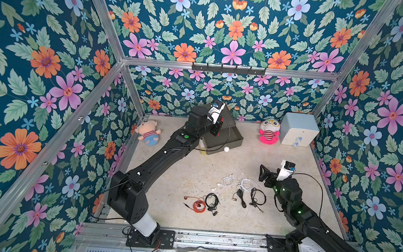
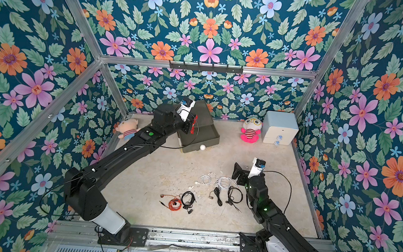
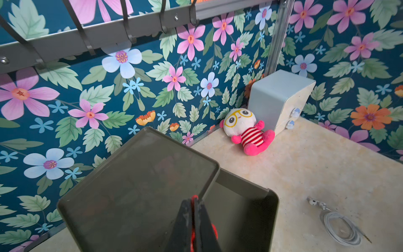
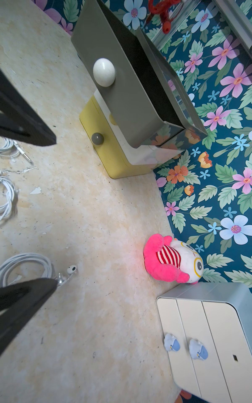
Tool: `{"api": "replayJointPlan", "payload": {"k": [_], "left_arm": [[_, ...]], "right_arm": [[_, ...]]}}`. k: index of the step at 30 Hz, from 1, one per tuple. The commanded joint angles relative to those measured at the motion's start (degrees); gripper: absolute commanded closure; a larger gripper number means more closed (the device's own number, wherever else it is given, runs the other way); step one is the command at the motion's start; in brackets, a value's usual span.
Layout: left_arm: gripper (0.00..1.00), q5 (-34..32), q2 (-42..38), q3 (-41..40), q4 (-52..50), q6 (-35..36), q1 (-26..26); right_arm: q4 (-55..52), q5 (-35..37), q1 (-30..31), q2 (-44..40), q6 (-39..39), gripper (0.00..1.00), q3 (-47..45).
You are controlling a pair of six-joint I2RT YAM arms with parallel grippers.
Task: Place the wired earphones into the drawer by color
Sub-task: Place the wired earphones in the drawer.
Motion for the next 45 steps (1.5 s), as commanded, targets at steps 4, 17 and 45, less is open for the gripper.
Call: {"api": "replayJointPlan", "payload": {"k": [4, 17, 45], "left_arm": [[1.0, -6.93, 3.88, 3.83, -6.29, 7.25, -3.03], [1.0, -11.08, 10.13, 8.46, -10.91, 10.23, -5.38], [0.16, -14.62, -6.93, -7.76, 1.37, -5.24, -5.38]], "right_arm": [[1.04, 0.39, 0.02, -0.11, -0.25, 0.01, -0.01], [1.17, 0.54, 0.04, -0.04, -0.31, 0.01, -0.08], [0.46, -2.38, 0.03, 0.32, -1.22, 0.01, 0.55]]}}
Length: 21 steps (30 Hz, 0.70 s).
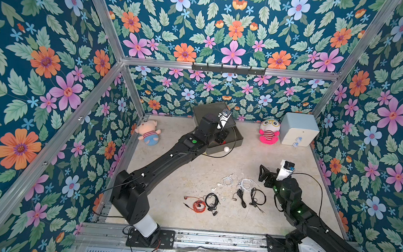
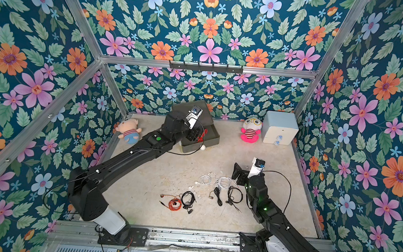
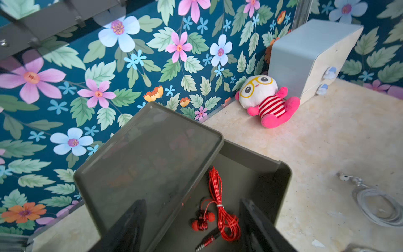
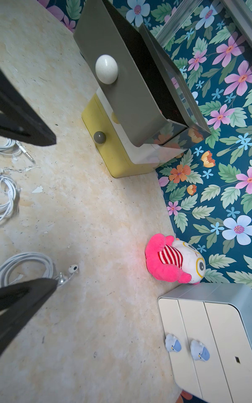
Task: Place the wired earphones into the drawer by color
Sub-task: Place the wired earphones in the drawer.
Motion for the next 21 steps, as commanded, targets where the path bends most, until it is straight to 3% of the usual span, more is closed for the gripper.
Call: {"api": "replayJointPlan", "payload": {"k": [1, 2, 3, 14, 21], "left_arm": [[0.09, -1.58, -5.44, -5.75, 5.57, -7.44, 0.13], [0.02, -1.75, -7.66, -7.98, 5.96, -9.13, 0.13], [0.01, -1.71, -9.52, -9.8, 6.2, -10.31, 0.13], [0.01, 2.91, -27.25, -27.36, -2.59, -25.99, 0.13], [0.07, 7.08, -32.38, -36.35, -8.33, -35.83, 0.06]], "right_arm": [[0.74, -2.21, 0.01, -0.15, -0.92, 0.01, 0.41], [0.91, -3.06, 0.05, -0.23, -1.09, 0.01, 0.47], [1.1, -4.02, 0.06, -0.24, -1.21, 0.01, 0.37], [7.84, -21.86, 0.06, 2.23, -2.21, 0.01, -0.33], [7.7, -23.27, 0.02, 6.53, -0.97, 0.01, 0.92]]}}
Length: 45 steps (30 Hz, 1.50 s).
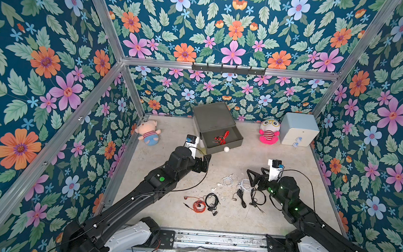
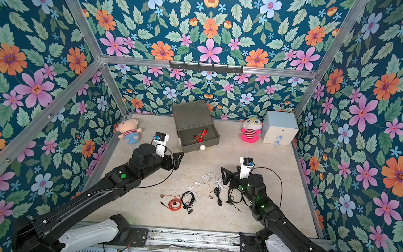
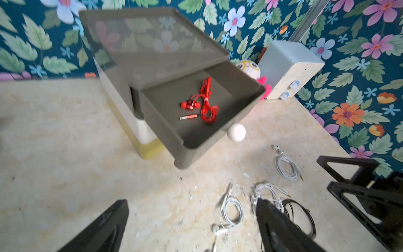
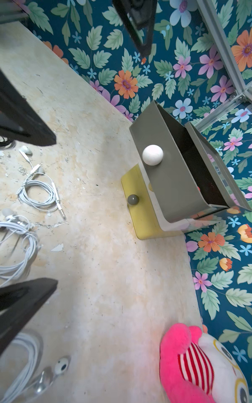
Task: Place the wired earphones into the drawer by color
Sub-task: Place the wired earphones in the drawer, then pick up the wired earphones from the center of the board.
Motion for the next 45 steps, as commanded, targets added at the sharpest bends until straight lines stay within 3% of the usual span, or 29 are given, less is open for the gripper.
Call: {"api": "replayJointPlan", "payload": {"k": [1, 13, 26, 33, 41, 45], "left_arm": [[0.09, 3.36, -1.4, -2.93, -4.28, -7.14, 0.0], [0.33, 10.64, -1.64, -11.54, -9.44, -15.85, -1.26], [0.43, 10.68, -2.38, -20.28, -9.24, -22.39, -4.22], [0.48, 15.16, 0.69, -22.93, -8.08, -22.47, -5.05], [0.51, 16.55, -0.08, -24.73, -7.99, -23.43, -5.71], [0.57, 16.73, 1.09, -25.17, -7.54, -23.22, -5.71]], "right_arm": [[1.43, -1.1, 0.01, 1.54, 0.53, 0.01, 0.74], [-0.87, 4.94, 0.05, 5.48, 0.98, 0.01, 1.68], [0.71, 7.64, 0.01, 6.72, 0.98, 0.01, 1.0], [1.32, 9.06, 0.04, 7.11, 0.79, 0.01, 0.56], [1.42, 10.12, 0.06, 7.81, 0.6, 0.01, 0.52], [1.41, 10.14, 0.04, 7.73, 0.56, 0.01, 0.47]]}}
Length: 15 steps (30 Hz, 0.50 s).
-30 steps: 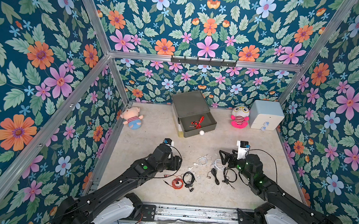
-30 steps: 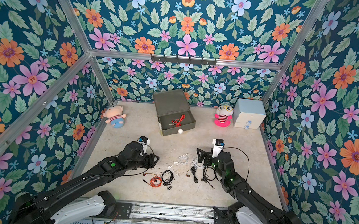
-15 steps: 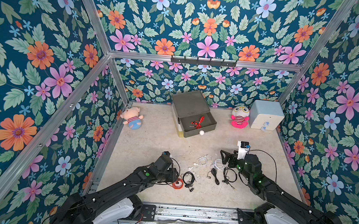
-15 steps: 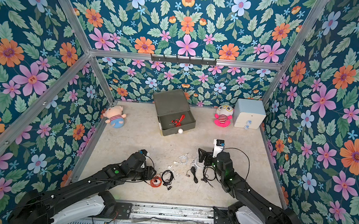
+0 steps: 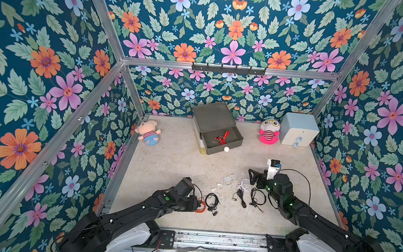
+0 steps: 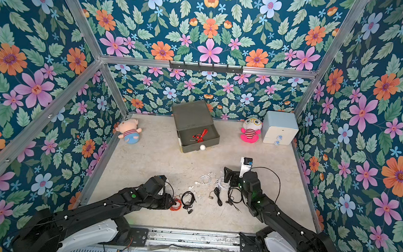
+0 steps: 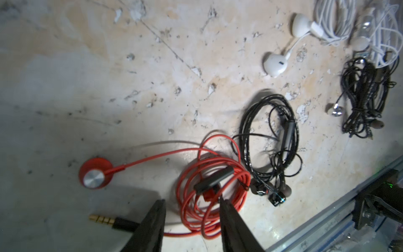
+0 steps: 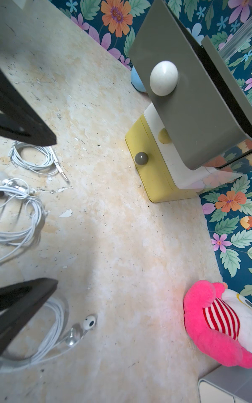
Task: Place the wired earphones into the drawer by color
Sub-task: Pick up the wired earphones from the center of the board.
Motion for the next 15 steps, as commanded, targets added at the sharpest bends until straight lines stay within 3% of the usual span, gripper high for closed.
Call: {"api": "replayJointPlan", "payload": {"k": [1, 9, 15], "left_arm": [[0.59, 0.58, 0.69, -0.28, 0.63, -0.22, 0.04], [0.72, 0.48, 1.08, -1.14, 2.1, 0.24, -0.02], [0.92, 0.48, 0.76, -1.68, 2.89, -0.39, 0.01]], "right_arm": [[1.02, 0.64, 0.04, -0.09, -0.23, 0.01, 0.21], [1.02, 1.42, 0.02, -0.98, -0.28, 0.01, -0.13], [1.19, 1.59, 0.05, -0.54, -0.23, 0.01, -0.14]]}}
